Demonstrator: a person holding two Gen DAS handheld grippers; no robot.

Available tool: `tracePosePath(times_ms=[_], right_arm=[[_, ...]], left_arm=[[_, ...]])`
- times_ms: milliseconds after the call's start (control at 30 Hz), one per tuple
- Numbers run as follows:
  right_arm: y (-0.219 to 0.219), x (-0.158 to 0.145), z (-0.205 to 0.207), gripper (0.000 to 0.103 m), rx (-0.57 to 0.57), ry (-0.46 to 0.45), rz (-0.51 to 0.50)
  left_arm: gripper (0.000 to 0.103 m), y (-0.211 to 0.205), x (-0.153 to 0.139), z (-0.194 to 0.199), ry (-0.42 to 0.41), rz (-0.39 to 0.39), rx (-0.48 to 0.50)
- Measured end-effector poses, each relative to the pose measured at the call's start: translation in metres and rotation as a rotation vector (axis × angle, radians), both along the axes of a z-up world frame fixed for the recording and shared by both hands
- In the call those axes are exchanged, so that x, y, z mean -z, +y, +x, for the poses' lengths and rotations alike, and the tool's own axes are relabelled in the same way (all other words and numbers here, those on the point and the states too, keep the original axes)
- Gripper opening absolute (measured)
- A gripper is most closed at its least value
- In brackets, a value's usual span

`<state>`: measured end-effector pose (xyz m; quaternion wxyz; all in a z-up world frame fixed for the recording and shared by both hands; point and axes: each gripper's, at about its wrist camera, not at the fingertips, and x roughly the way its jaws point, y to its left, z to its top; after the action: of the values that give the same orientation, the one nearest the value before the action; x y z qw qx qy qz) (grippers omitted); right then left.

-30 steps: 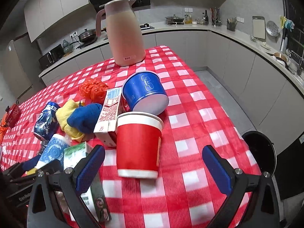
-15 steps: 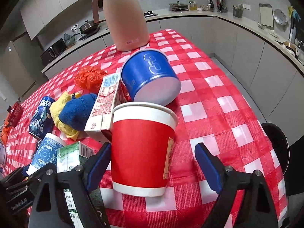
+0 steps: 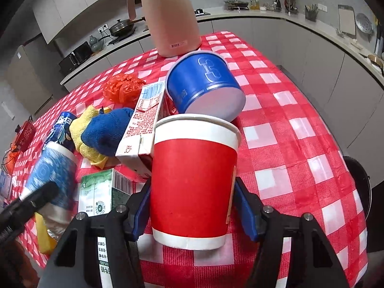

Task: Collect trash
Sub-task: 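Grasp the blue patterned paper cup with the left gripper while the right gripper grasps the red paper cup, then carry both held cups over the black trash bin with both grippers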

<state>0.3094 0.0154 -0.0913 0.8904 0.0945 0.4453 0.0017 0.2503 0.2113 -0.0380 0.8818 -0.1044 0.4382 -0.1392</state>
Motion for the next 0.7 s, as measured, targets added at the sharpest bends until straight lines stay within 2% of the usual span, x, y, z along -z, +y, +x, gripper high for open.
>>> tracePosePath(times_ms=[67,167,467,700], right_arm=[[-0.001,-0.002,-0.002,0.065,0.002,-0.011,-0.005],[-0.003,-0.006,-0.003,0.065,0.006,-0.023,-0.001],[-0.003,-0.016,-0.012,0.064,0.008,-0.054,-0.010],[-0.011,-0.030,-0.035,0.063,0.046,-0.083,-0.012]], left_arm=[[0.060,0.003,-0.005,-0.001,-0.032,-0.038,-0.005],[0.060,0.003,-0.011,-0.003,-0.075,-0.028,-0.013],[0.060,0.000,-0.012,-0.006,-0.088,-0.019,-0.010],[0.060,-0.011,-0.023,-0.021,-0.116,-0.029,0.046]])
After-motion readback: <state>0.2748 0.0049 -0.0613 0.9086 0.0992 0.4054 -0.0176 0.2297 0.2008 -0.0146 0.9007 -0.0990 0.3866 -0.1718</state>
